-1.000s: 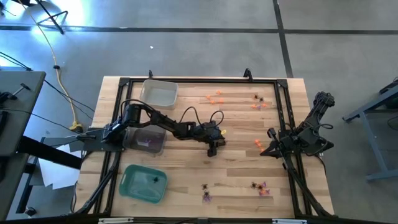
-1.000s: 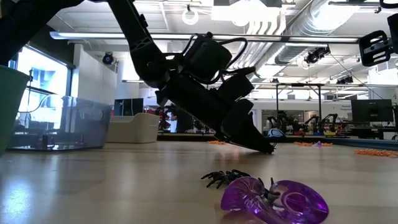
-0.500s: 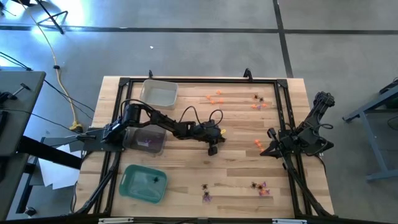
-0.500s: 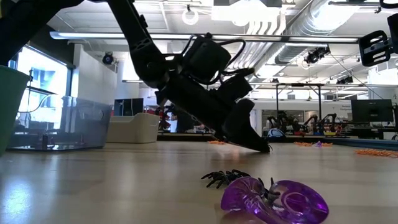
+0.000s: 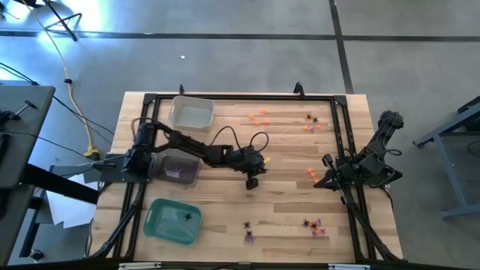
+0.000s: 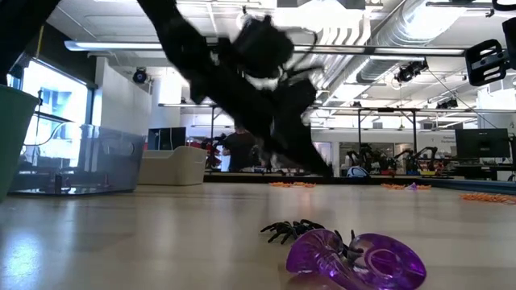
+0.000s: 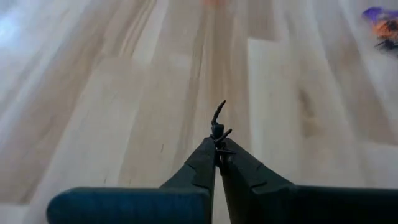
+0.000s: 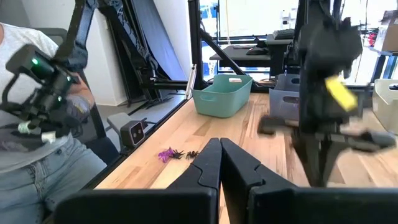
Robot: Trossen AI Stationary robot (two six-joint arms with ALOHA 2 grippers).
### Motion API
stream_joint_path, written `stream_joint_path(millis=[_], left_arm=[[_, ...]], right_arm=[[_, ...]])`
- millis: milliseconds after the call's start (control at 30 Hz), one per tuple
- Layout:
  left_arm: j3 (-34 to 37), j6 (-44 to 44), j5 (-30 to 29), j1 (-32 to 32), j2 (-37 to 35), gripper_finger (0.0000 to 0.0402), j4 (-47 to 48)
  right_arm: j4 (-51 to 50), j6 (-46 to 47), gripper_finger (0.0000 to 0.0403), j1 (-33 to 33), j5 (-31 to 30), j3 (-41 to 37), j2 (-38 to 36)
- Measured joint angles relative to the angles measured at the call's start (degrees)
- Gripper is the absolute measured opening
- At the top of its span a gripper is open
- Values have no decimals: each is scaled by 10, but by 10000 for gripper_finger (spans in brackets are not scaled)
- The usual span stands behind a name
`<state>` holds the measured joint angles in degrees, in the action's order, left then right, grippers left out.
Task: Sort Halloween decoration
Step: Put the center black spider into the green bin
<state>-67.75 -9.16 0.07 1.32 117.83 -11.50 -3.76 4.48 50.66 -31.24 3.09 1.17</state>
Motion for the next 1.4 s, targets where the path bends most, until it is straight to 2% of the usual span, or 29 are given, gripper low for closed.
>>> stream_joint_path(millis=[167, 333, 500, 600, 767, 900, 1133, 1267, 1400], left_arm=[[16, -12, -60, 46, -90, 8, 124], [36, -58, -187, 138, -189, 8, 240], [60, -216, -318, 258, -263, 8, 363], [70, -356, -364, 331, -282, 8, 455], [70, -591, -377, 441, -288, 8, 584], [70, -720, -368, 517, -289, 8, 623], [70, -881, -341, 615, -288, 8, 634], [69, -947, -343, 641, -277, 11, 634], [69, -983, -349, 646, -257, 40, 632]], right_arm=[[0, 0, 0, 0, 0, 0, 0], [0, 0, 0, 0, 0, 0, 0], [0, 0, 0, 0, 0, 0, 0], [0, 0, 0, 0, 0, 0, 0], [0, 0, 0, 0, 0, 0, 0], [0, 0, 0, 0, 0, 0, 0], [0, 0, 0, 0, 0, 0, 0], [0, 0, 0, 0, 0, 0, 0], [0, 0, 0, 0, 0, 0, 0]])
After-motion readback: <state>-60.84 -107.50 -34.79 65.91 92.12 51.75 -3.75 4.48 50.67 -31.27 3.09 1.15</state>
